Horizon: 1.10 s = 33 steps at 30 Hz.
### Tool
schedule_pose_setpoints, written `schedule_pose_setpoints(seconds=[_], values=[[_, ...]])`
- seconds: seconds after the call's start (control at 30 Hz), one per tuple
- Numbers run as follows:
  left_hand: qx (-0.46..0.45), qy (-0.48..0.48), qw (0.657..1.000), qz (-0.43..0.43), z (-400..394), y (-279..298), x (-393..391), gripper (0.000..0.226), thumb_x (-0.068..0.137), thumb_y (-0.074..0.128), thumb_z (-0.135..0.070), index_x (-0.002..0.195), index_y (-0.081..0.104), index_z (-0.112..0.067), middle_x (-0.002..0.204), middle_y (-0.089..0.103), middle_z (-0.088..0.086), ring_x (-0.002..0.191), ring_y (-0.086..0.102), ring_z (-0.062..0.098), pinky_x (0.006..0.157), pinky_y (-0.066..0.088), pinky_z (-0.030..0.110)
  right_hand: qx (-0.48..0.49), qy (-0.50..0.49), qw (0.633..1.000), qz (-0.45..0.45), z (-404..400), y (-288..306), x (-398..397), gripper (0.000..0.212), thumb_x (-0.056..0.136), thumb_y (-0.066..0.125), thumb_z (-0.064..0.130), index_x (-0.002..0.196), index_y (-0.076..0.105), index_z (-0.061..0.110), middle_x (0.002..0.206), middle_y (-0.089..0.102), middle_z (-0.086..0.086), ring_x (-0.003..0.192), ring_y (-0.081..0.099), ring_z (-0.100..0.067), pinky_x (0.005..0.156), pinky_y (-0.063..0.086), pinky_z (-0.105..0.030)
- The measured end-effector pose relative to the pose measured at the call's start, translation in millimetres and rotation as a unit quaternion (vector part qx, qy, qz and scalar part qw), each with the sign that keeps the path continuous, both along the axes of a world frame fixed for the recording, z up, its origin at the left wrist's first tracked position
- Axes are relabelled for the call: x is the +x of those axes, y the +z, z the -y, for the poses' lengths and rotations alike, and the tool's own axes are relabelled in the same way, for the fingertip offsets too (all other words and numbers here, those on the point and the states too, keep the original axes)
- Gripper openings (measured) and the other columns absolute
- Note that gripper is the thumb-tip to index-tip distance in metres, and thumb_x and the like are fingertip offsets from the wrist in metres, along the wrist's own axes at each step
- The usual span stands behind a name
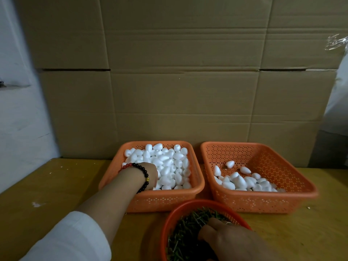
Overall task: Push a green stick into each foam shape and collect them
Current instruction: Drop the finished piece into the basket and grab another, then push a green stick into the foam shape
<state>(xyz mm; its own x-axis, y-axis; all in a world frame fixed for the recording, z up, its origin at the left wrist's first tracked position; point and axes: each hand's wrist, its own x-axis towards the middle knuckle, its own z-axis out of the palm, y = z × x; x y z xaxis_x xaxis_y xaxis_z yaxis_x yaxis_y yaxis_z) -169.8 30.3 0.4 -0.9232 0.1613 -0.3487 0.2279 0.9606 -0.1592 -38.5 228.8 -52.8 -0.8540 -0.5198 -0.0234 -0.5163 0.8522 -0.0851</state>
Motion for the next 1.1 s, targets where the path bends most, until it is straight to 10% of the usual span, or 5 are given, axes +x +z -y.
schedule_pose_setpoints(seconds=[0.27,0.37,0.6,0.77,1.1], values=[[0.249,0.052,0.966,-0.040,28.8,-11.5,-7.1,0.018,0.086,0.065,-0.020,0.103,0.068,-0.026,0.108,0.067,-0.003,0.088,0.065,0.012,0.069,0.053,0.022,-0.001,-0.004,1.000,0.010,1.9,2.5,1.0,0.035,0.091,0.048,0.046,0.121,0.046,0.029,0.115,0.045,0.006,0.106,0.054,-0.015,0.080,0.041,-0.025],[0.365,0.075,0.925,-0.075,32.2,-10.2,-5.2,0.012,0.084,0.067,-0.022,0.093,0.067,-0.030,0.097,0.068,-0.006,0.085,0.067,0.011,0.077,0.058,0.028,-0.003,-0.002,1.000,0.019,2.2,5.0,1.4,0.037,0.091,0.048,0.045,0.123,0.046,0.027,0.117,0.046,0.005,0.108,0.053,-0.015,0.086,0.043,-0.027],[0.733,0.070,0.675,-0.044,9.9,-10.3,41.0,0.018,0.086,0.067,-0.002,0.096,0.072,-0.016,0.094,0.071,0.000,0.092,0.068,0.015,0.078,0.057,0.029,0.015,-0.005,0.999,0.029,1.5,8.1,0.3,0.038,0.092,0.050,0.043,0.126,0.046,0.027,0.122,0.045,0.005,0.112,0.052,-0.016,0.090,0.045,-0.027],[0.887,0.100,0.433,0.126,-10.3,-7.4,70.3,0.023,0.075,0.062,0.001,0.097,0.070,0.002,0.097,0.070,0.019,0.089,0.069,0.028,0.071,0.058,0.030,0.020,-0.012,1.000,0.010,1.0,6.3,-1.1,0.034,0.094,0.047,0.041,0.125,0.047,0.027,0.123,0.046,0.004,0.112,0.053,-0.019,0.086,0.047,-0.031],[0.911,0.077,0.299,0.274,-18.9,10.1,91.6,0.033,0.079,0.048,0.004,0.103,0.072,0.002,0.105,0.067,0.026,0.087,0.070,0.032,0.067,0.060,0.032,0.009,-0.007,1.000,-0.024,-0.8,0.8,-2.0,0.030,0.097,0.042,0.038,0.125,0.049,0.030,0.122,0.050,0.006,0.109,0.057,-0.019,0.083,0.047,-0.030]])
